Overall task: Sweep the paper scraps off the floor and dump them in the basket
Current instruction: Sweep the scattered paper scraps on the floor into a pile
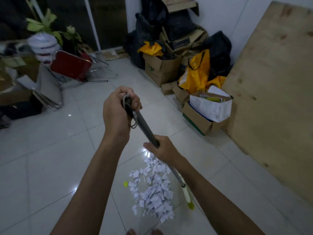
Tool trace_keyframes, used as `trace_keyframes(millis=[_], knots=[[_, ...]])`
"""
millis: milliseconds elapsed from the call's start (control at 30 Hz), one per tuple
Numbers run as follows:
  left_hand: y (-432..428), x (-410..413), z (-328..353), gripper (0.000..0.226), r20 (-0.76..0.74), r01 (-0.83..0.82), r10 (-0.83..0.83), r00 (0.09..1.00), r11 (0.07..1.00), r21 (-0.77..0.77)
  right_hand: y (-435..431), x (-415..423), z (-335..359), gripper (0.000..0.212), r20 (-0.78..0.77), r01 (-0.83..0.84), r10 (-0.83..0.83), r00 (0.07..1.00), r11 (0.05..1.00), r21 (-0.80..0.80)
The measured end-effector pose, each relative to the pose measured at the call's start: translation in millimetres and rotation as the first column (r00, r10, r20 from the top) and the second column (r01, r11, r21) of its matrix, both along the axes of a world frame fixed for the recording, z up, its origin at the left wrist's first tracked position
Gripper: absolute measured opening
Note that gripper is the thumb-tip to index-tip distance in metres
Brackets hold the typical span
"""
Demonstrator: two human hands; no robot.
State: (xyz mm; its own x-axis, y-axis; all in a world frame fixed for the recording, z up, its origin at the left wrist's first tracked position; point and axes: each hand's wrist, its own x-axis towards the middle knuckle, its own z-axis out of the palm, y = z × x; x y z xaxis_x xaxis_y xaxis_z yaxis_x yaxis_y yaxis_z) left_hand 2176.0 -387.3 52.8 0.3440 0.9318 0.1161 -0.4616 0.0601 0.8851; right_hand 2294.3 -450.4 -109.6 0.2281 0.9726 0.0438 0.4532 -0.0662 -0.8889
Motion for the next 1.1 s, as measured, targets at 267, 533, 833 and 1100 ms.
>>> trace_keyframes(millis=[267,533,833,1100], knots=[[-9,-49,-13,0.034,0.047,-0.178,0.183,0.982,0.979,-0.100,1,-39,-18,0.047,-0.186,-0.173,0.179,0.966,0.984,0.045],[-12,-119,-10,0.032,0.034,-0.269,0.276,0.961,0.955,-0.125,4,-94,-3,0.058,-0.189,-0.350,0.331,0.925,0.934,-0.077],[-7,-225,-1,0.035,0.088,-0.275,0.297,0.951,0.940,-0.200,10,-199,13,0.078,-0.143,-0.403,0.385,0.912,0.906,-0.132],[6,-361,12,0.041,0.111,-0.367,0.400,0.910,0.899,-0.238,32,-328,31,0.074,-0.150,-0.492,0.472,0.869,0.857,-0.152]])
